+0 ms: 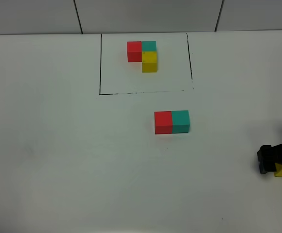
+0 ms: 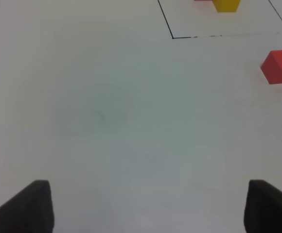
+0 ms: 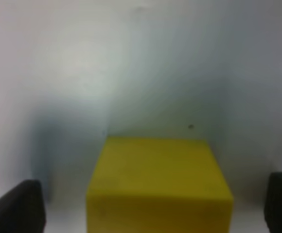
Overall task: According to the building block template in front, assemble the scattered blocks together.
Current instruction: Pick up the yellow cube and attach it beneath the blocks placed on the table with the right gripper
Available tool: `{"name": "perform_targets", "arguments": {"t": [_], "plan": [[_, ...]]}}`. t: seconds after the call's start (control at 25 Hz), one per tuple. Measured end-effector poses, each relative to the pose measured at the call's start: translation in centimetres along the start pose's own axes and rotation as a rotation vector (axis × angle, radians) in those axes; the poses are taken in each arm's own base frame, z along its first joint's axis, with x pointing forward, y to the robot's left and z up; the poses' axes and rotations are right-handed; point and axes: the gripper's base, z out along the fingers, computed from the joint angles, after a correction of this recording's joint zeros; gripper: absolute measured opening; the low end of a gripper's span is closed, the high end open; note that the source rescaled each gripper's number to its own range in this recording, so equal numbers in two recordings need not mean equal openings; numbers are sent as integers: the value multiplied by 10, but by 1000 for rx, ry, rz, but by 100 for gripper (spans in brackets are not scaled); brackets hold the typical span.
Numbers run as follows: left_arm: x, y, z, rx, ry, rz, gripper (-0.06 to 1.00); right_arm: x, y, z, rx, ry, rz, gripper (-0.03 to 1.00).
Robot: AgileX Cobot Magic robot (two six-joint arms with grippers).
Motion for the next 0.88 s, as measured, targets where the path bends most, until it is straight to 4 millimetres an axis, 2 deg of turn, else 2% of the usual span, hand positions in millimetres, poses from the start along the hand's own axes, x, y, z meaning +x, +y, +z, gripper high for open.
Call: {"name": "perform_targets", "arguments": {"t": [0.16,0.32,0.44,0.48,0.6,0.72,0.88], "plan": [[0,0,0,0,0,0,70,0,-2,3,0,10,6,76],[0,0,0,0,0,0,70,0,-3,3,1,12,6,54],[0,0,0,0,0,0,70,0,-3,3,1,12,5,21],[0,0,0,0,0,0,70,0,-2,3,0,14,11,3],[0,0,0,0,0,0,70,0,-1,2,-13,29,35,0],[0,0,0,0,0,0,70,-2,10,-4,-40,63,68,0],[0,0,0,0,0,0,70,-10,42,-26,-55,37,101,0]]}}
